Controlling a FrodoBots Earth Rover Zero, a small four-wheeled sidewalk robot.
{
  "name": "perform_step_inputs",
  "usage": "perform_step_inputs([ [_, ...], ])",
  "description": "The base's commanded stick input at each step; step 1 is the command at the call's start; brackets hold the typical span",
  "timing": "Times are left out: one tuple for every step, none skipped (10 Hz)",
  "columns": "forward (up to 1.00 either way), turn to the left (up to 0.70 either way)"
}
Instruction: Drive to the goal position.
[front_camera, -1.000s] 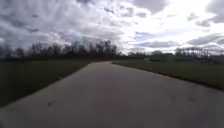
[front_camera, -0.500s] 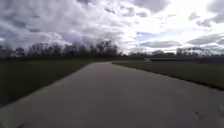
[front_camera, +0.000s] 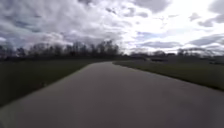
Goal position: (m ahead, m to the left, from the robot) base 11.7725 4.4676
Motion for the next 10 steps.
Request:
perform_step_inputs([
  [0.99, 0.0],
  [0.99, 0.0],
  [0.99, 0.0],
  [0.99, 0.0],
  [0.99, 0.0],
  [0.98, 0.01],
  [0.98, 0.02],
  [0.99, 0.02],
  [0.99, 0.02],
  [0.99, 0.02],
])
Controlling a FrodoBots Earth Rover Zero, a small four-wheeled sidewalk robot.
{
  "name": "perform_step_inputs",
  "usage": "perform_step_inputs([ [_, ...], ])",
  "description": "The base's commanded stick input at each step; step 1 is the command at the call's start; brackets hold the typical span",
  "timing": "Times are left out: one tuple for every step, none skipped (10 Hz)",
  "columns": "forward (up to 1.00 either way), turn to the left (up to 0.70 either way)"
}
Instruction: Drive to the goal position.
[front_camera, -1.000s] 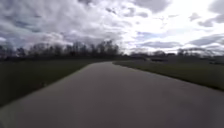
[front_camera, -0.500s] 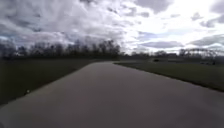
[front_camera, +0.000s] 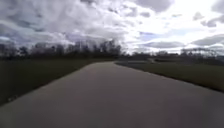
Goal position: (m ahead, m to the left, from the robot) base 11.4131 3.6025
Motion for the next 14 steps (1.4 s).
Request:
perform_step_inputs([
  [0.99, 0.01],
  [0.99, 0.0],
  [0.99, -0.04],
  [0.99, -0.12],
  [0.99, -0.18],
  [0.98, -0.09],
  [0.99, -0.02],
  [0.99, 0.0],
  [0.99, 0.0],
  [0.99, 0.0],
  [0.99, 0.0],
  [0.99, 0.0],
  [0.99, 0.0],
  [0.99, 0.0],
])
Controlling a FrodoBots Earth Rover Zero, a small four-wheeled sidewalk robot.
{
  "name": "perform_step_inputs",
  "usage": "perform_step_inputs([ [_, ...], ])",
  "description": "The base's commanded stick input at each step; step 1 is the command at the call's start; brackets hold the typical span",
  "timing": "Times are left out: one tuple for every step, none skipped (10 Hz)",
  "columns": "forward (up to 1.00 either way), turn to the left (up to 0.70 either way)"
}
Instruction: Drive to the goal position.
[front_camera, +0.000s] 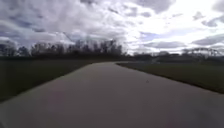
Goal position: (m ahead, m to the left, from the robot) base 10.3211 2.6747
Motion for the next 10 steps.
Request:
perform_step_inputs([
  [0.99, 0.03],
  [0.99, 0.35],
  [0.99, 0.39],
  [0.99, 0.29],
  [0.99, 0.15],
  [0.99, 0.02],
  [0.99, 0.0],
  [0.99, 0.0],
  [0.99, 0.0],
  [0.99, 0.0],
])
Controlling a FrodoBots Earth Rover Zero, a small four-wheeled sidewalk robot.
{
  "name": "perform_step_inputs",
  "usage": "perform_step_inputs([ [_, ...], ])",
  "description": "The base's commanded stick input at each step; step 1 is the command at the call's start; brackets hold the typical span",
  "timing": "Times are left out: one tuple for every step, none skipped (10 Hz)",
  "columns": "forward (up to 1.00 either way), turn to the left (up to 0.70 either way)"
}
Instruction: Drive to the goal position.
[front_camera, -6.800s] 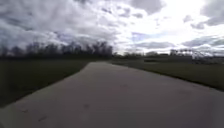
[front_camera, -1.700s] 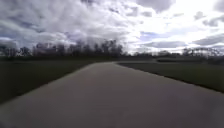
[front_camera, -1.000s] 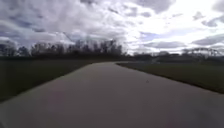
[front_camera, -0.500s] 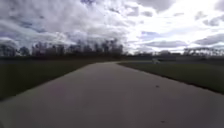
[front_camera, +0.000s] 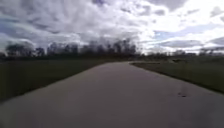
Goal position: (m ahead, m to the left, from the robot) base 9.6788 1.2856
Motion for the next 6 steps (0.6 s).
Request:
perform_step_inputs([
  [0.99, 0.0],
  [0.99, 0.0],
  [0.99, 0.0],
  [0.99, 0.0],
  [0.99, 0.0],
  [0.99, 0.0],
])
